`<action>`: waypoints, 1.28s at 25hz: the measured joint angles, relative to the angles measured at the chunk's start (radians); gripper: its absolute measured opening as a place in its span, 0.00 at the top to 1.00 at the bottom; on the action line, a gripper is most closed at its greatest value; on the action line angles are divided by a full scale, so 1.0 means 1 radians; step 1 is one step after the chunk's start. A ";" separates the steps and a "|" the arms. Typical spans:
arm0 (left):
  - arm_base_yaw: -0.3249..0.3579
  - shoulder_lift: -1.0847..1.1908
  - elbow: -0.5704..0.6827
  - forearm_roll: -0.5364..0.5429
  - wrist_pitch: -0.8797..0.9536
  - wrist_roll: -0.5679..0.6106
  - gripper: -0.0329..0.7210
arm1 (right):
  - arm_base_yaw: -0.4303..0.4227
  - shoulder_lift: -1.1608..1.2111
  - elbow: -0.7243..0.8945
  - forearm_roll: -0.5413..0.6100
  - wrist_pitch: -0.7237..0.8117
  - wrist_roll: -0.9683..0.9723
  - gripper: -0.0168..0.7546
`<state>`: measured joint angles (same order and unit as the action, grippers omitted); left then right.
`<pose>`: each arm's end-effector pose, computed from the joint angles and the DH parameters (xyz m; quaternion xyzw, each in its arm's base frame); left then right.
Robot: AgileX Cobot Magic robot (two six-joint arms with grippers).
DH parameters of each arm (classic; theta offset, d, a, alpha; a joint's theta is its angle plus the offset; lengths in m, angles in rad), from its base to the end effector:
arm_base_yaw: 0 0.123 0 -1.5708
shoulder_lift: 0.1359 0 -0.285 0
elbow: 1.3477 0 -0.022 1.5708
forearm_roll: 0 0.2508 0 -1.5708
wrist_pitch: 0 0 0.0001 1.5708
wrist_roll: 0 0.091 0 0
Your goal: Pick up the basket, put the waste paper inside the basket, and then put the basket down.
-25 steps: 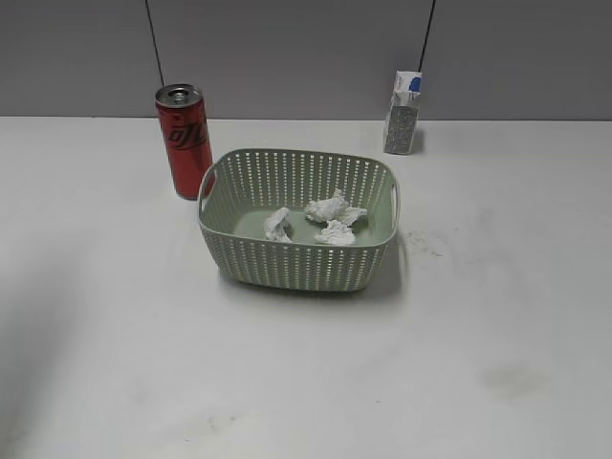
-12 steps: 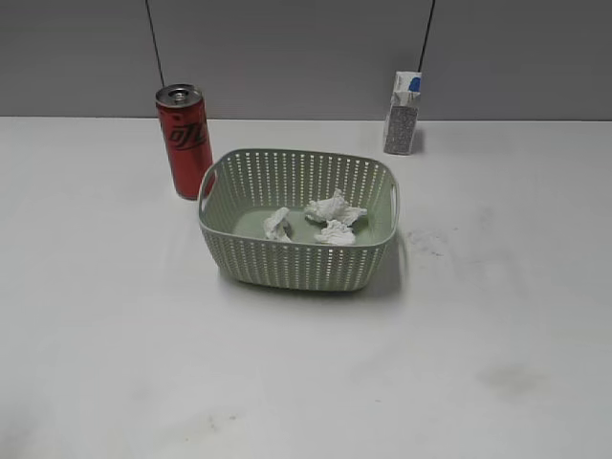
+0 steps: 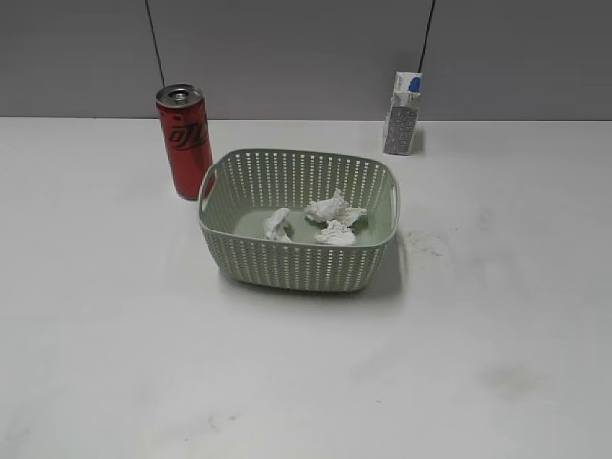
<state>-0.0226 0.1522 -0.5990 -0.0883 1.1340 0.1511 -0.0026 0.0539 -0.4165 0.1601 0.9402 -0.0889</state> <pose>0.0062 -0.0074 0.2994 0.0788 0.8801 -0.0141 0.4680 0.0163 0.0117 0.2635 -0.0297 0.8544 0.0561 0.5158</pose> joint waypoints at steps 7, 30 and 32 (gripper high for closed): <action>0.000 -0.153 0.026 0.034 0.083 -0.038 0.21 | 0.000 -0.057 0.001 0.001 0.001 0.001 0.23; 0.000 -0.156 0.095 0.068 -0.076 -0.093 0.22 | 0.020 -0.059 0.001 -0.008 0.002 -0.069 0.24; 0.000 -0.156 0.097 0.070 -0.076 -0.093 0.22 | 0.030 -0.059 0.001 -0.008 0.002 -0.070 0.24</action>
<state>-0.0226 -0.0041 -0.5025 -0.0184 1.0580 0.0582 0.0273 -0.0047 -0.4151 0.1523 0.9426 -0.1587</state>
